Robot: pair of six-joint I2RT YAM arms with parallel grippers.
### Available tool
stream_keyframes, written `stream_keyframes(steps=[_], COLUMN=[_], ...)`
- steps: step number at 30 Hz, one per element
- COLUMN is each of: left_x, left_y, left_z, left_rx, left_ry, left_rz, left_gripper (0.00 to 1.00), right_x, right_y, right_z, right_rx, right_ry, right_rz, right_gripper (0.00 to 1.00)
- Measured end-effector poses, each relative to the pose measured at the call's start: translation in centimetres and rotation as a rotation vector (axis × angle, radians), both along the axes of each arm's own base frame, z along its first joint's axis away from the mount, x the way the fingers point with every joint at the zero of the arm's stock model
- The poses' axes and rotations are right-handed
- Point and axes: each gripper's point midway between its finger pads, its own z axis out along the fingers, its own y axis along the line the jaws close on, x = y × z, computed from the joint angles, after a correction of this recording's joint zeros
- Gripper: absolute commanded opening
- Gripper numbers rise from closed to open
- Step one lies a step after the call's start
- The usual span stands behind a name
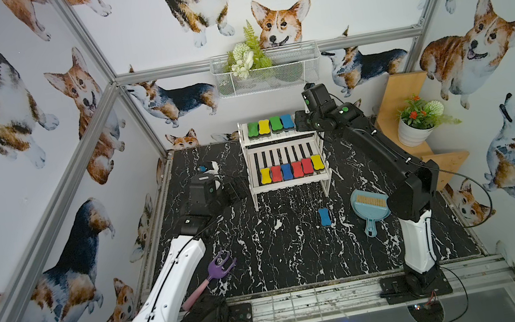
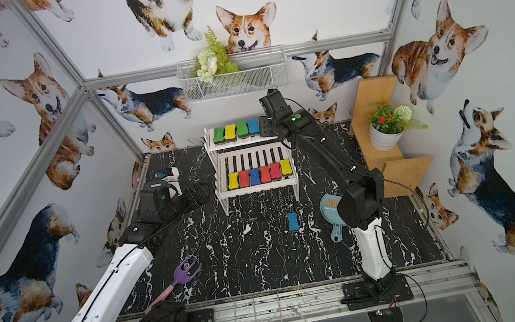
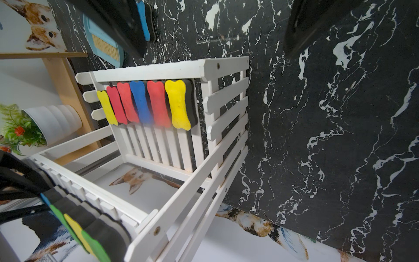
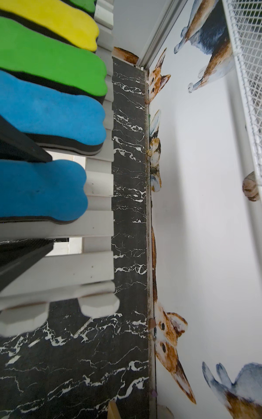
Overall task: Remove the whiteboard erasers from the shelf
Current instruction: Pick up the whiteboard eraser from the shelf.
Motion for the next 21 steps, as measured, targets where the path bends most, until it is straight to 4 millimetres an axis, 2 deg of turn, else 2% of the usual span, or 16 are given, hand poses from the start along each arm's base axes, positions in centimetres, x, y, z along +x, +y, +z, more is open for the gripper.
stream_keyframes(steps=[7,12,16,18,21], left_x=[0.0,0.0,0.0,0.0,0.0], left_y=[0.0,0.0,0.1,0.1,0.2], left_z=[0.0,0.0,0.0,0.0,0.1], left_rx=[0.000,0.000,0.002,0.003,0.003], left_ry=[0.000,0.000,-0.001,-0.002,-0.004], left_rz=[0.000,0.000,0.004,0.006,0.008], left_gripper=[1.00,1.00,1.00,1.00,1.00], right_x=[-0.2,-1.9,-5.3,-7.4,-11.6], right_y=[-0.3,-0.1,0.4,0.6,0.7], right_z=[0.4,3.7,5.3,4.9,3.0], right_rx=[-0.010,0.020,0.036,0.044,0.061], right_ry=[-0.008,-0.065,-0.094,-0.087,-0.067], right_rz=[-0.008,0.008,0.029,0.041,0.070], right_gripper=[0.41,0.38,0.37,0.37,0.36])
